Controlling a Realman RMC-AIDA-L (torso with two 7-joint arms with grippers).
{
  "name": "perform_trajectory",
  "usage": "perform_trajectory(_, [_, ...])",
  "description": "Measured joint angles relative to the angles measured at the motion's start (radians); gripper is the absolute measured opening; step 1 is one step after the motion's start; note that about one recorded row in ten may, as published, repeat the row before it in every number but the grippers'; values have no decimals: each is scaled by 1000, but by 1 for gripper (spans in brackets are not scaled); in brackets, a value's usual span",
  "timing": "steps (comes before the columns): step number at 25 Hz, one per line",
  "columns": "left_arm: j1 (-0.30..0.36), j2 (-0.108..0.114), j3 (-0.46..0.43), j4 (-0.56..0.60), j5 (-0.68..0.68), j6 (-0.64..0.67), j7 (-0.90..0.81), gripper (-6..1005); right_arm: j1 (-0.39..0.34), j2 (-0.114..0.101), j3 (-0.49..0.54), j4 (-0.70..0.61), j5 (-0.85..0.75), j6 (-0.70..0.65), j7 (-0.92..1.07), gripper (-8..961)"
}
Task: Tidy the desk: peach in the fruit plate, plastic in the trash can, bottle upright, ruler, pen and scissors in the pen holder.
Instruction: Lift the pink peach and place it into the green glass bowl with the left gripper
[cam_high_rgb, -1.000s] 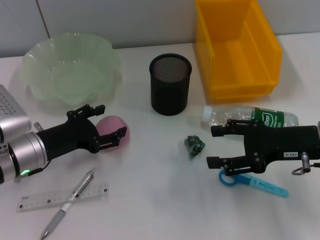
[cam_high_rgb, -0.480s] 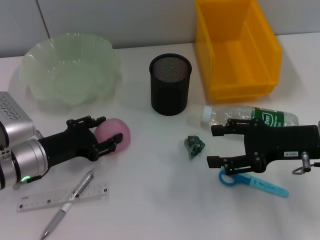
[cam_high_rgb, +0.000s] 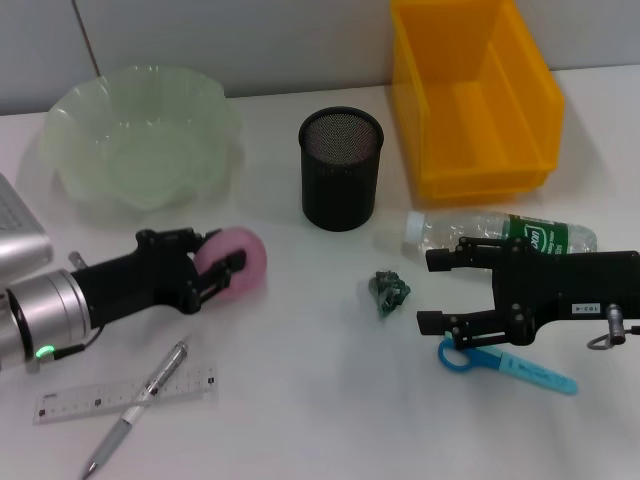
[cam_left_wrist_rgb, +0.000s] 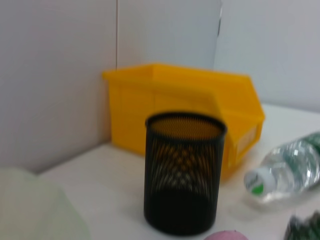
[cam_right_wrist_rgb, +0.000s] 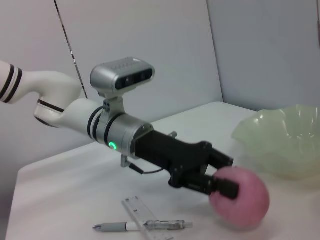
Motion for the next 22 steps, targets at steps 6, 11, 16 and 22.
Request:
perform_trajectory(6, [21,2,-2,105,-77,58,-60,362,-1,0,0,-2,2,-5,0,844])
perform_trajectory(11, [18,2,-20,135,-221,16,-47,332,-2,0,0,-2,4,-7,0,844])
perform_trajectory(16, [-32,3,-33,145,-290,-137,-37,284,-2,0,0,-2,5,-10,0,844])
perform_trajectory(22, [-84,-3,-34,129,-319,-309,-5,303,0,0,0,-2,5,-21,0,844])
